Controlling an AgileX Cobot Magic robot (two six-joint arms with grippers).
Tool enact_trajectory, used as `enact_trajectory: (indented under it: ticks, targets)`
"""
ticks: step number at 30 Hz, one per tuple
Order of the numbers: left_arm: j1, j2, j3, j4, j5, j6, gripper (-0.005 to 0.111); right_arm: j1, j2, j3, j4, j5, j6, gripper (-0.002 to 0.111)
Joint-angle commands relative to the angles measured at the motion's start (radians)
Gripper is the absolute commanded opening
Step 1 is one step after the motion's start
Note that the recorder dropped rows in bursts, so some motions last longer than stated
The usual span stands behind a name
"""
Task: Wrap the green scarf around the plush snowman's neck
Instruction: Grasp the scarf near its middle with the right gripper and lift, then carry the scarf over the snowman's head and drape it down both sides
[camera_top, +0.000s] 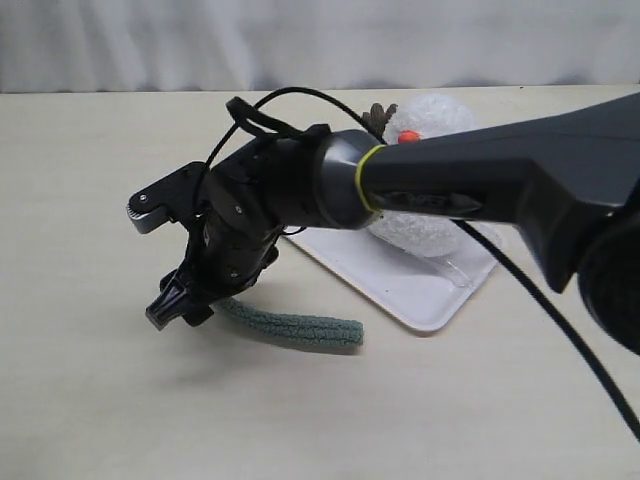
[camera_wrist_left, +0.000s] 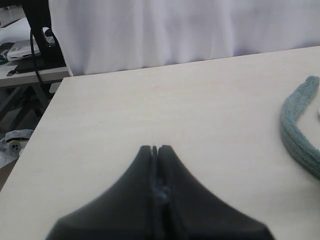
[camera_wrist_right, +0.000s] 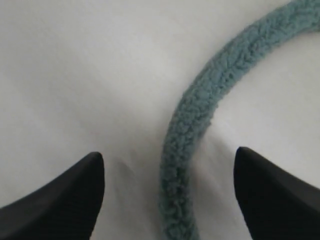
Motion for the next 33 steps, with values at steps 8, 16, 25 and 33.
enact_trajectory:
  ticks: [8, 16, 25, 33]
  targets:
    - [0.000, -0.003, 0.002, -0.006, -0.010, 0.001, 0.000, 0.001, 0.080, -0.042, -0.067, 0.006, -0.006, 0.064]
    - [0.000, -0.003, 0.002, -0.006, -0.010, 0.001, 0.000, 0.001, 0.078, -0.042, -0.091, 0.064, -0.012, 0.018]
    - [0.000, -0.003, 0.002, -0.006, -0.010, 0.001, 0.000, 0.025, -0.159, -0.043, -0.131, 0.273, -0.080, 0.004]
    - [0.000, -0.003, 0.002, -0.006, -0.010, 0.001, 0.000, 0.036, -0.493, -0.043, -0.411, 0.559, 0.043, 0.004]
